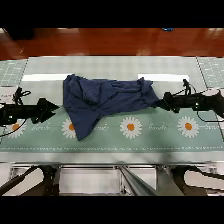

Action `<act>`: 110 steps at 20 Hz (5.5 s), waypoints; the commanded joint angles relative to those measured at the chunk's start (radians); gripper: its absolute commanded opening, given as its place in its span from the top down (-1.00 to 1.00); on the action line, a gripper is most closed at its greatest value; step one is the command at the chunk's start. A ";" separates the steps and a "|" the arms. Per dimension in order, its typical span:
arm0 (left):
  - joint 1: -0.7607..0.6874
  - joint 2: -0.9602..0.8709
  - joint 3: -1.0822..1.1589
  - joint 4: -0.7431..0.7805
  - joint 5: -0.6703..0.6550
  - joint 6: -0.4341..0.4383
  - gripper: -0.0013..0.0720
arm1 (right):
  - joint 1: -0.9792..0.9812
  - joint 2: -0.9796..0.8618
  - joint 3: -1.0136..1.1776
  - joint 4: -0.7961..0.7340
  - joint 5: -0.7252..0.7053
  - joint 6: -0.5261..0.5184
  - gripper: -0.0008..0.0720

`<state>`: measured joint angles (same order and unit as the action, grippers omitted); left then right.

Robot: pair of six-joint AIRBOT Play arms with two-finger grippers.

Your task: Fold the shirts.

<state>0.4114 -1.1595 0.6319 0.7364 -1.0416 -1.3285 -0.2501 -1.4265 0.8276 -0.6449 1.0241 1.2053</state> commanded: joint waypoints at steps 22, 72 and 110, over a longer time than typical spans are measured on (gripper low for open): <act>-0.174 -0.252 0.609 -0.084 -0.217 0.011 0.88 | -0.006 0.152 0.336 0.022 0.234 0.002 0.92; -0.293 -0.640 0.943 0.161 0.309 -0.304 0.50 | 0.071 -0.529 0.926 -0.031 -0.038 0.175 -0.01; 0.240 -0.209 0.087 0.094 -0.233 0.034 -0.42 | -0.334 0.575 -0.412 -0.080 0.132 -0.024 -0.14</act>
<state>0.6334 -1.3552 0.6655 0.7979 -1.2301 -1.3006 -0.5835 -0.8532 0.4160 -0.7250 1.1526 1.1816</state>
